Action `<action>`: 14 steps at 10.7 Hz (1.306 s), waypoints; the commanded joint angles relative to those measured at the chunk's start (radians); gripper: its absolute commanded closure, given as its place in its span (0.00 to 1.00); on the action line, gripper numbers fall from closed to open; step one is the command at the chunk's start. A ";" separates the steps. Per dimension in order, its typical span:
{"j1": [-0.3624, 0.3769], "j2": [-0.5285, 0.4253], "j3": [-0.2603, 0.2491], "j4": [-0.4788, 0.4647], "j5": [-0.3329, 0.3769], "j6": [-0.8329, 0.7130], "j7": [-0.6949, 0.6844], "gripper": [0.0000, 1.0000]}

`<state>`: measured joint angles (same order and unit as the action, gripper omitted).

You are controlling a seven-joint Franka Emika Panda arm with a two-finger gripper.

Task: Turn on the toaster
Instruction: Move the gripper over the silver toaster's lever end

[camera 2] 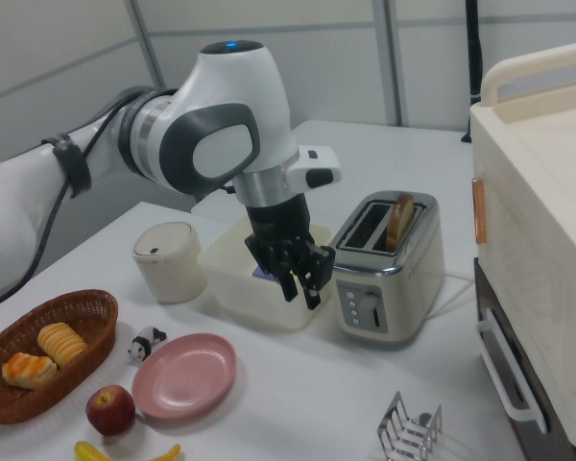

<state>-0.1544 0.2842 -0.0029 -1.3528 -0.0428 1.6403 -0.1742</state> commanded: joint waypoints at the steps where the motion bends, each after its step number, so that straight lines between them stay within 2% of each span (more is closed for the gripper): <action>1: 0.007 0.003 0.000 -0.016 -0.006 0.047 -0.002 1.00; 4: 0.007 0.041 0.001 -0.013 -0.006 0.133 -0.001 1.00; 6: 0.004 0.052 0.001 -0.017 0.026 0.247 0.001 1.00; 8: 0.006 0.078 0.001 -0.019 0.056 0.296 -0.001 1.00; 14: 0.006 0.179 0.001 -0.019 0.063 0.461 -0.001 1.00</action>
<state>-0.1532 0.4380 0.0000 -1.3543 -0.0017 2.0470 -0.1741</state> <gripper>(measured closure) 0.991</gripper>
